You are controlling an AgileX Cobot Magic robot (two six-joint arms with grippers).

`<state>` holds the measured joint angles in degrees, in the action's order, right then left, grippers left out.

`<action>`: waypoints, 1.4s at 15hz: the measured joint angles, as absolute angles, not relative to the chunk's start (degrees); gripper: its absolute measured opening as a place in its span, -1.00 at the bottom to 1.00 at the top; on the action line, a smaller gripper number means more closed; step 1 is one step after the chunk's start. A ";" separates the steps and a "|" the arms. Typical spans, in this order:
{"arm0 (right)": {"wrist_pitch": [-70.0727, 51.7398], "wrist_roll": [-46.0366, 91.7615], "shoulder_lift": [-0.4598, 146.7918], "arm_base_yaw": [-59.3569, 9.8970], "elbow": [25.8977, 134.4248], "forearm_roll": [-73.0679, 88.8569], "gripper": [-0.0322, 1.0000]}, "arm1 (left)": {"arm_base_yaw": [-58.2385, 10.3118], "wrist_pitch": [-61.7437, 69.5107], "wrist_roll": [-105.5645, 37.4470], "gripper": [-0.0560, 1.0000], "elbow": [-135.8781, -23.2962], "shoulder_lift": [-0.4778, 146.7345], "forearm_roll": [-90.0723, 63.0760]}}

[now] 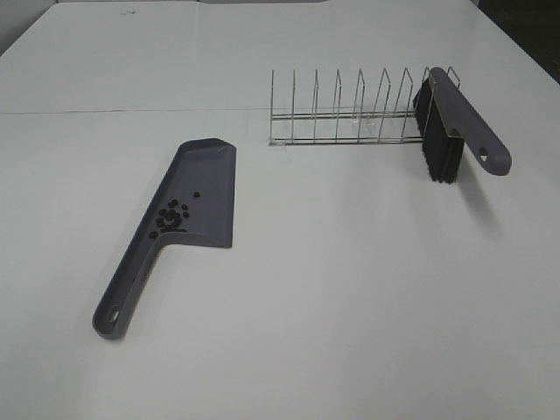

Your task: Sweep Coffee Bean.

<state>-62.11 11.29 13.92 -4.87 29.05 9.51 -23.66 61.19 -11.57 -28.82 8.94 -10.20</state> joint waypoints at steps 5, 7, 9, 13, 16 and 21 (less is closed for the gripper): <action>-62.11 11.29 13.92 -4.87 29.05 9.51 0.38 | -23.66 61.19 -11.57 0.17 -28.82 8.94 -10.26; -62.11 11.29 13.92 -4.87 29.05 9.51 0.38 | -23.66 61.19 -11.57 0.17 -28.82 8.94 -10.26; -62.11 11.29 13.92 -4.87 29.05 9.51 0.38 | -23.66 61.19 -11.57 0.17 -28.82 8.94 -10.26; -61.76 7.16 13.92 -4.87 29.05 5.10 0.38 | -23.66 61.19 -11.57 0.17 -28.82 8.94 -10.26; -61.13 3.67 13.92 -4.87 29.05 2.12 0.38 | -23.66 61.19 -11.57 0.17 -28.82 8.94 -10.26; -61.08 3.55 13.92 -4.87 29.05 1.78 0.38 | -23.66 61.19 -11.57 0.17 -28.82 8.88 -10.26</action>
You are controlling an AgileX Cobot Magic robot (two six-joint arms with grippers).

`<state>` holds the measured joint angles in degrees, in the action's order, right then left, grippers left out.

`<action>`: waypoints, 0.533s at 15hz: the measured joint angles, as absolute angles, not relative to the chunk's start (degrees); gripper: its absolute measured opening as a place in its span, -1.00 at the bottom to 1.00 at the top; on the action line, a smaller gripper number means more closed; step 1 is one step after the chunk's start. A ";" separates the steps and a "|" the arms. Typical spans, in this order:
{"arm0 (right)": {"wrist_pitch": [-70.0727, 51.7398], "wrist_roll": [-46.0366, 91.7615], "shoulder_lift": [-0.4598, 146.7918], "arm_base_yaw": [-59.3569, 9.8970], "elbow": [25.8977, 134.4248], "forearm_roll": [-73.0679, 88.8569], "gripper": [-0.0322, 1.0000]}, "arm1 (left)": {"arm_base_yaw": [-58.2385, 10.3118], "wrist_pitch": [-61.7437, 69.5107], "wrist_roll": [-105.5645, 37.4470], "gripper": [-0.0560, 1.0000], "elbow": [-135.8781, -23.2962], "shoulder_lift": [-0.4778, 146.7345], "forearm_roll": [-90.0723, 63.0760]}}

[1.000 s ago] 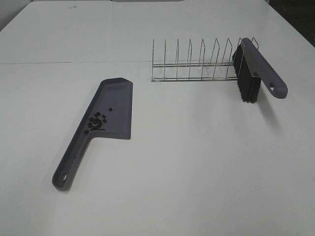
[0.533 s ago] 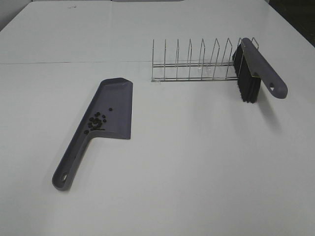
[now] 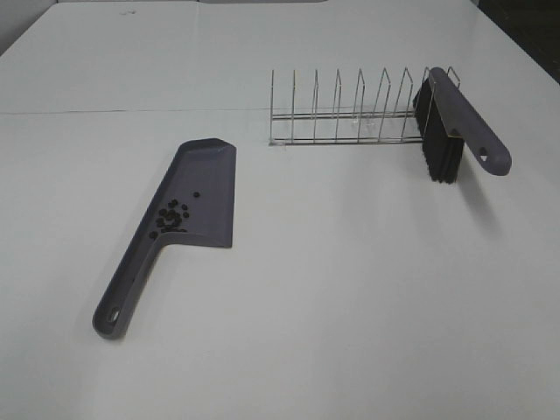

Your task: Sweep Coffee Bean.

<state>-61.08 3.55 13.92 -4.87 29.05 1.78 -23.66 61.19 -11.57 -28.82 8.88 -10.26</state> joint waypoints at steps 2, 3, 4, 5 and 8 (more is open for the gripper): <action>-61.08 3.55 13.92 -4.87 29.05 1.78 0.38 | -23.55 61.19 -11.57 0.17 -28.82 8.42 -10.26; -61.08 3.55 13.92 -4.87 29.05 1.78 0.38 | -22.52 61.19 -11.57 0.17 -28.82 8.08 -10.31; -61.08 3.55 13.92 -4.87 29.05 1.78 0.38 | -17.76 61.25 -11.57 0.17 -28.82 6.30 -10.31; -61.08 3.55 13.92 -4.87 29.05 1.78 0.38 | -17.76 61.25 -11.57 0.17 -28.82 6.30 -10.31; -61.08 3.55 13.92 -4.87 29.05 1.78 0.38 | -7.85 61.25 -11.57 0.17 -28.82 1.38 -10.26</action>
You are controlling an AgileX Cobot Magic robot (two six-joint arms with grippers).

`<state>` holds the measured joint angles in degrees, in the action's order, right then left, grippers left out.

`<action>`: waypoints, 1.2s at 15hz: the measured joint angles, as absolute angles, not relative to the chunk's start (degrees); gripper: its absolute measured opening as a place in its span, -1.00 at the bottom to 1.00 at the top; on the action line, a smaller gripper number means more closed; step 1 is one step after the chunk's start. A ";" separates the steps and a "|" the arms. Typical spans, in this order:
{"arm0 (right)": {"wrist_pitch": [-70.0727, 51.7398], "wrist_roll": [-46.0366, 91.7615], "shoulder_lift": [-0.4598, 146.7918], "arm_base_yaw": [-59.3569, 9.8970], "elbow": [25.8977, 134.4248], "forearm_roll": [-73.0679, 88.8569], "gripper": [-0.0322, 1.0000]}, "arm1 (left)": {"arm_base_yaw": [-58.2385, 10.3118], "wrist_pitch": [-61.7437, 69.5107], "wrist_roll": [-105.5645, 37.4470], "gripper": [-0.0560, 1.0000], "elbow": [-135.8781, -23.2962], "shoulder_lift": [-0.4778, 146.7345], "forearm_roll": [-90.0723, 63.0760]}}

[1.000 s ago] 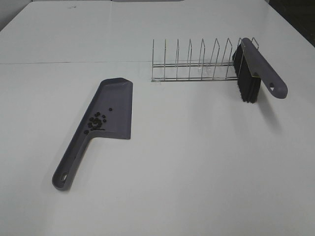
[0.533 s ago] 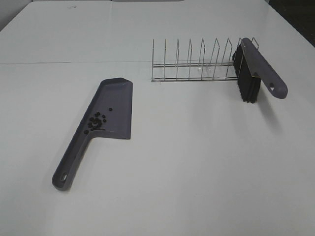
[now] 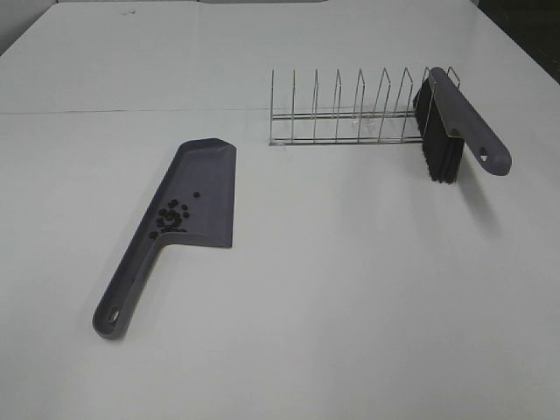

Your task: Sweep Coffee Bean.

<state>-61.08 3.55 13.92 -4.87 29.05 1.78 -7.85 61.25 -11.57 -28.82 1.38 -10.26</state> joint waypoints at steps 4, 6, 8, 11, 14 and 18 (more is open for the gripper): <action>-61.08 3.55 13.92 -4.87 29.05 1.78 0.38 | -5.21 61.19 -11.57 0.17 -28.82 -0.29 -10.26; -61.08 3.50 13.92 -4.87 29.05 1.78 0.38 | -5.21 61.19 -11.57 0.17 -28.82 -0.29 -10.26; -61.08 3.50 13.92 -4.87 29.05 1.78 0.38 | -5.21 61.19 -11.57 0.17 -28.82 -0.29 -10.26; -61.08 3.50 13.92 -1.43 29.05 1.78 0.38 | -5.21 61.19 -11.57 0.17 -28.82 -0.40 -10.26; -61.02 3.50 10.83 0.46 29.05 1.83 0.38 | -5.21 61.19 -11.57 0.17 -28.82 -0.40 -10.26; -61.02 3.38 2.75 0.46 29.05 1.83 0.38 | -5.21 61.19 -11.57 0.17 -28.82 -0.40 -10.26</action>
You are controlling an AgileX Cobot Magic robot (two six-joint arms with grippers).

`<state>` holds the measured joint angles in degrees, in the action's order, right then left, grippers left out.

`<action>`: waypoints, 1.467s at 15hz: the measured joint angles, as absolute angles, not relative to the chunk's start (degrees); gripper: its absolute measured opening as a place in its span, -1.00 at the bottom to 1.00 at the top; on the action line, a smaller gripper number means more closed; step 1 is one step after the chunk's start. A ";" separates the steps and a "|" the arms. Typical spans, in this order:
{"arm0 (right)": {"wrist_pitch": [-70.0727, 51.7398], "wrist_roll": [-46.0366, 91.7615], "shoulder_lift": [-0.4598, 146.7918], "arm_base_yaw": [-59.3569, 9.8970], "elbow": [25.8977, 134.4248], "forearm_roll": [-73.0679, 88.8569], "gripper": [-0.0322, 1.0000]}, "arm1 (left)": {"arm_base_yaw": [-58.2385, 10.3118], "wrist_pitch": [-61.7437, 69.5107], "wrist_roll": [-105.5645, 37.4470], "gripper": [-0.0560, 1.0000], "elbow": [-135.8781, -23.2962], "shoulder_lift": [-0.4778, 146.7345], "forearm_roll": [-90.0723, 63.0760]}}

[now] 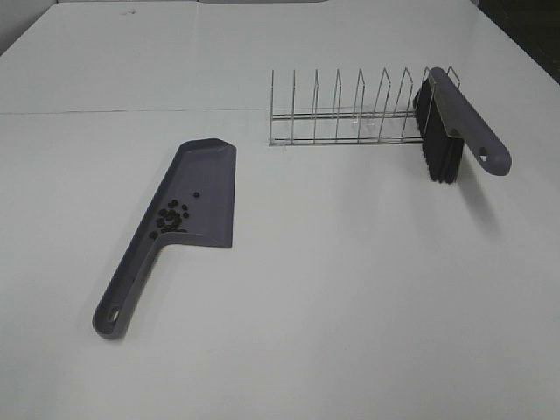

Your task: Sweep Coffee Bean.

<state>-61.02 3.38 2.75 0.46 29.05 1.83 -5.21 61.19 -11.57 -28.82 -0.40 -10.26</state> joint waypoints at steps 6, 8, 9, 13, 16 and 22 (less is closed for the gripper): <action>-60.96 3.38 -0.34 0.46 29.05 1.83 0.38 | -0.29 61.19 -11.57 0.17 -28.82 -0.40 -10.26; -60.96 3.38 -0.34 0.46 29.05 1.83 0.38 | -0.11 61.19 -11.57 0.17 -28.82 -0.40 -10.20; -60.96 3.38 -0.34 0.46 29.05 1.83 0.38 | -0.11 61.19 -11.57 0.17 -28.82 -0.40 -10.20; -60.96 3.38 -0.34 0.46 29.05 1.83 0.38 | -0.11 61.19 -11.57 0.17 -28.82 -0.40 -10.20; -60.96 3.38 -0.34 0.46 29.05 1.83 0.38 | -0.11 61.19 -11.57 0.17 -28.82 -0.40 -10.20; -60.96 3.38 -0.34 0.46 29.05 1.83 0.38 | -0.11 61.19 -11.57 0.17 -28.82 -0.40 -10.20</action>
<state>-60.96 3.38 -0.34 0.46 29.05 1.83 -0.11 61.19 -11.57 -28.82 -0.40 -10.20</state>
